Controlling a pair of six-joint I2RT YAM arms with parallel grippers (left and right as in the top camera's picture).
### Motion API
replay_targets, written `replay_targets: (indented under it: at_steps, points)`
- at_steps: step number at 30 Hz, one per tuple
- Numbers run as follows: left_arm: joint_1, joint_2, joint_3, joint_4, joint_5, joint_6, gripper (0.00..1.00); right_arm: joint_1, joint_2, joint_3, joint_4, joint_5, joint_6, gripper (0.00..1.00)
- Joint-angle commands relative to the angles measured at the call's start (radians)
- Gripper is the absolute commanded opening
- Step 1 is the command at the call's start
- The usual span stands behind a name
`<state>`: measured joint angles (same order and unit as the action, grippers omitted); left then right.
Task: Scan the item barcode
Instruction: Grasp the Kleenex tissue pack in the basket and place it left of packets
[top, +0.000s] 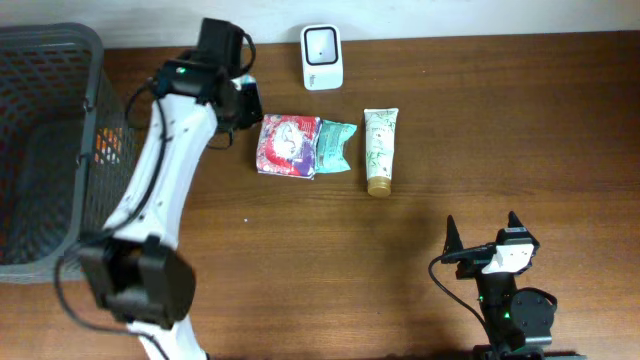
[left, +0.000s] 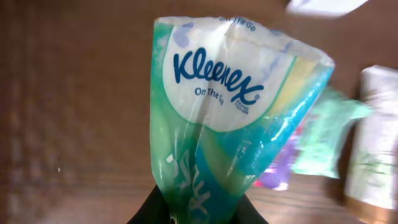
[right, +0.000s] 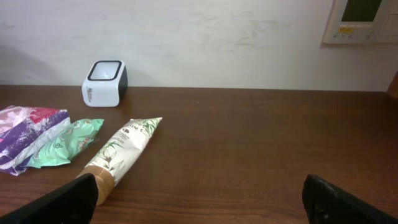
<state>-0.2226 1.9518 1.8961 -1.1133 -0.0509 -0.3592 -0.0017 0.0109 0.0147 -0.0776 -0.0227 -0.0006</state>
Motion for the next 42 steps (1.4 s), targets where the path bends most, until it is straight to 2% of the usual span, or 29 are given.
replay_targets:
  at_steps: [1, 6, 10, 13, 14, 16, 20, 23, 26, 27, 28, 29, 31, 33, 37, 42]
  points:
    - [0.0, 0.129, -0.004, -0.031, -0.035, 0.015, 0.13, 0.008, -0.007, -0.009, -0.001, 0.009, -0.002, 0.99]
    - [0.001, 0.258, -0.005, -0.029, -0.135, 0.015, 0.26, 0.008, -0.007, -0.009, -0.001, 0.009, -0.002, 0.99]
    - [0.001, 0.29, -0.005, -0.021, -0.137, 0.011, 0.29, 0.008, -0.007, -0.009, -0.001, 0.009, -0.002, 0.99]
    - [0.001, 0.32, -0.005, -0.031, -0.112, 0.008, 0.36, 0.008, -0.007, -0.009, -0.001, 0.009, -0.002, 0.99]
    - [0.001, 0.324, -0.005, -0.033, -0.099, 0.008, 0.4, 0.008, -0.007, -0.009, -0.001, 0.009, -0.002, 0.99]
    - [0.001, 0.325, -0.005, -0.033, -0.096, 0.008, 0.64, 0.008, -0.007, -0.009, -0.001, 0.009, -0.002, 0.99]
    - [0.005, 0.322, 0.027, -0.067, -0.096, 0.008, 0.68, 0.008, -0.007, -0.009, -0.001, 0.009, -0.002, 0.99]
    - [0.008, 0.322, 0.2, -0.191, -0.096, 0.008, 0.71, 0.008, -0.007, -0.009, -0.001, 0.009, -0.002, 0.99]
    - [0.01, 0.322, 0.552, -0.374, -0.096, 0.009, 0.73, 0.008, -0.007, -0.009, -0.001, 0.009, -0.002, 0.99]
    - [0.01, 0.322, 0.669, -0.417, -0.096, 0.009, 0.77, 0.008, -0.007, -0.009, -0.001, 0.009, -0.002, 0.99]
    - [0.011, 0.322, 0.763, -0.441, -0.097, 0.009, 0.92, 0.008, -0.007, -0.009, -0.001, 0.009, -0.002, 0.99]
    - [0.016, 0.322, 0.866, -0.457, -0.108, 0.009, 0.98, 0.008, -0.007, -0.009, -0.001, 0.009, -0.002, 0.99]
    - [0.048, 0.321, 1.104, -0.468, -0.18, 0.009, 1.0, 0.008, -0.007, -0.009, -0.001, 0.009, -0.002, 0.99]
    - [0.093, 0.321, 1.249, -0.465, -0.218, 0.009, 0.99, 0.008, -0.007, -0.009, -0.001, 0.009, -0.002, 0.99]
    - [0.288, 0.247, 1.241, -0.383, -0.227, 0.009, 0.99, 0.008, -0.007, -0.009, -0.001, 0.009, -0.002, 0.99]
    - [0.552, 0.247, 1.155, -0.425, -0.226, 0.008, 0.99, 0.008, -0.007, -0.009, -0.001, 0.009, -0.002, 0.99]
